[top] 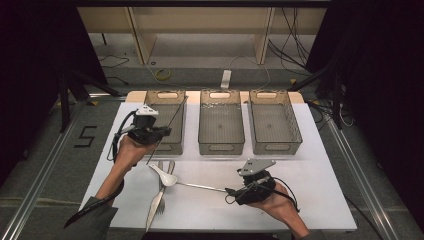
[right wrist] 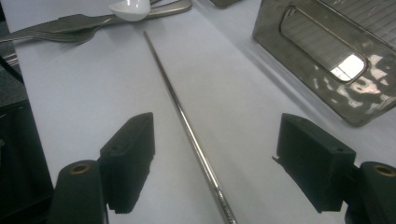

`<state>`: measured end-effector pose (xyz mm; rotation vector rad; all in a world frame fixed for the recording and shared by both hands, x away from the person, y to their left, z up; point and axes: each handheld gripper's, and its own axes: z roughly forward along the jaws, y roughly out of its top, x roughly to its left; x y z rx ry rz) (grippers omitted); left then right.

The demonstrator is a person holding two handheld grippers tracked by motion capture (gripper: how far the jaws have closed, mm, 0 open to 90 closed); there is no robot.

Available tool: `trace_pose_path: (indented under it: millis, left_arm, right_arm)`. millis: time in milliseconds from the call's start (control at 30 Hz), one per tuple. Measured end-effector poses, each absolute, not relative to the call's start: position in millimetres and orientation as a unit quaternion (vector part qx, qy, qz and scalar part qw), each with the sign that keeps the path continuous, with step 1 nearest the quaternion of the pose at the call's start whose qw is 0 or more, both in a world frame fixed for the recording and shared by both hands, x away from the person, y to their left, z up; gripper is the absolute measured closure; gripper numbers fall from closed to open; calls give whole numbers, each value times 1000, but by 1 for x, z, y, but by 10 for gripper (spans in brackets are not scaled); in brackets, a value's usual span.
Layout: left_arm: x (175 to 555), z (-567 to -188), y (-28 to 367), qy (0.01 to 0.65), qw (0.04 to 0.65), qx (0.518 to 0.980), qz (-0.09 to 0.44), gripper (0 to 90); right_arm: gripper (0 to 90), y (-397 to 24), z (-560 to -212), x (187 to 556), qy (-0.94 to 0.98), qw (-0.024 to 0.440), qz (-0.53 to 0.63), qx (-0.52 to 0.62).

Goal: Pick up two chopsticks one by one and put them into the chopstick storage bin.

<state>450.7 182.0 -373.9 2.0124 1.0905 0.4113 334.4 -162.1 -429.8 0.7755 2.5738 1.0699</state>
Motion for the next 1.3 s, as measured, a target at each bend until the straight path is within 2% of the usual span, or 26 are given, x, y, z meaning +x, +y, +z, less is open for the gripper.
trace_pose_path:
  millis: [633, 833, 1300]
  left_arm:
    - [514, -361, 207, 498, 401, 745, 190, 846]
    - [524, -368, 214, 507, 409, 733, 193, 846]
    - [532, -394, 220, 528, 382, 732, 199, 844]
  right_arm:
    - [287, -161, -434, 334, 888, 119, 359, 261]
    - [284, -161, -433, 334, 888, 115, 362, 259]
    - [266, -160, -432, 333, 887, 115, 366, 257]
